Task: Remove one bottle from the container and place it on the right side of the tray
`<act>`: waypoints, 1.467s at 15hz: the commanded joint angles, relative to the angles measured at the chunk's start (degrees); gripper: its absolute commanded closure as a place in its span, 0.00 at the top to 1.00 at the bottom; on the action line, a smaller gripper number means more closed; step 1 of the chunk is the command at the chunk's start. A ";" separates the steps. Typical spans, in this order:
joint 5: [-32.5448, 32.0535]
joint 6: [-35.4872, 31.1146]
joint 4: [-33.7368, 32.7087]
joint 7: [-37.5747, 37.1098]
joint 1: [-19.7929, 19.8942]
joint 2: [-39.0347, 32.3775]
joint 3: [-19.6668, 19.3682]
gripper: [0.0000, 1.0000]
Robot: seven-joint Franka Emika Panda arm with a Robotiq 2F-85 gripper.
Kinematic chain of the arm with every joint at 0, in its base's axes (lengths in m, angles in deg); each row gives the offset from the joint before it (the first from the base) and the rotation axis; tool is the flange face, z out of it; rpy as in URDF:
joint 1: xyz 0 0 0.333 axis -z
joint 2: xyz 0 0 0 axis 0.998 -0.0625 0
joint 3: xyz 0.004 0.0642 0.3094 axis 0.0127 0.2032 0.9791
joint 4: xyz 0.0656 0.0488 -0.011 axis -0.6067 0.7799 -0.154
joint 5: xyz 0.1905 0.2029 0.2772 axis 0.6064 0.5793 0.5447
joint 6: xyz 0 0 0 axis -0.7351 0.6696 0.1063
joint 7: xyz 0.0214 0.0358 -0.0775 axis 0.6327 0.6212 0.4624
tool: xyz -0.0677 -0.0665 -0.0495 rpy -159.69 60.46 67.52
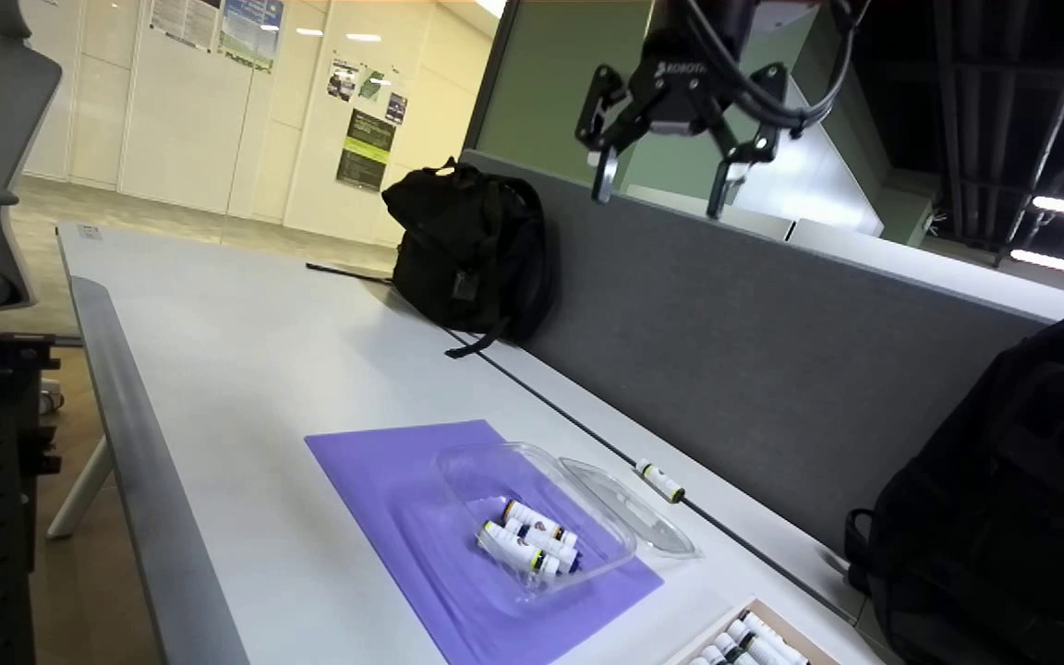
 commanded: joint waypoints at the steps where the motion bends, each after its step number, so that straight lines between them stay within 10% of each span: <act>1: -1.06 -2.81 -0.08 7.19 -1.46 -7.08 0.92 1.00; 16: -4.61 -2.96 -0.87 6.92 -1.15 -12.51 2.35 1.00; 22: -6.09 -15.68 2.90 14.18 -0.33 -18.82 2.43 1.00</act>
